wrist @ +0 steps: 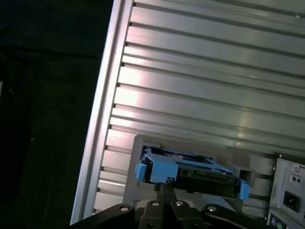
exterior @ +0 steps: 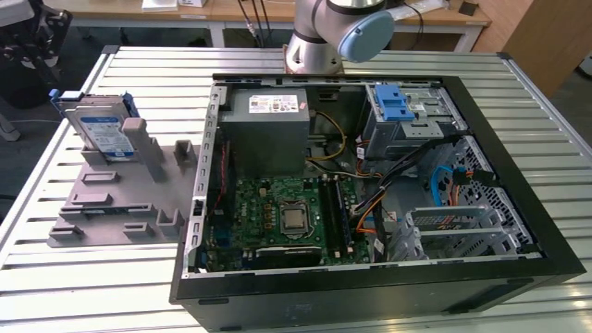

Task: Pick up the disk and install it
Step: 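Pick up the disk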

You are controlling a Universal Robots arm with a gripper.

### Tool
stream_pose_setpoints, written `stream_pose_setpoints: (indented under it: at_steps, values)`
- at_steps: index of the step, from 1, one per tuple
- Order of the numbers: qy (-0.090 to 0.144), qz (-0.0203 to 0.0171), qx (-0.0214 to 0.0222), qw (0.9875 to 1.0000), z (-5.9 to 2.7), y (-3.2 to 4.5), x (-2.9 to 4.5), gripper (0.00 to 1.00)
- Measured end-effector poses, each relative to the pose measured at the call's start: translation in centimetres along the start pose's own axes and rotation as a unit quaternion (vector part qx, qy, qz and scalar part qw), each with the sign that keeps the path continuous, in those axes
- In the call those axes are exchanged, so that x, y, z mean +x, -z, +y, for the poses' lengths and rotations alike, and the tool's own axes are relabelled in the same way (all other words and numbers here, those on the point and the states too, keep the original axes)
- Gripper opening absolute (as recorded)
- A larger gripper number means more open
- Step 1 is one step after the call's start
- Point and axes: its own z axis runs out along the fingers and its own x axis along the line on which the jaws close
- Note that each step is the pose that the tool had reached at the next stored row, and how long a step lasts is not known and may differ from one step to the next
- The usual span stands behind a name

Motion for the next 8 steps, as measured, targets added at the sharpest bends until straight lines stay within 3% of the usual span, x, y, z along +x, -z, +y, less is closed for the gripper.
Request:
stream_pose_setpoints:
  at_steps: [4, 8]
  values:
    - [0.034, 0.0014, -0.0003, 0.9994, 0.0, -0.02, 0.01, 0.11]
    - [0.067, 0.0028, -0.0006, 0.9978, 0.0, -0.03, 0.01, 0.11]
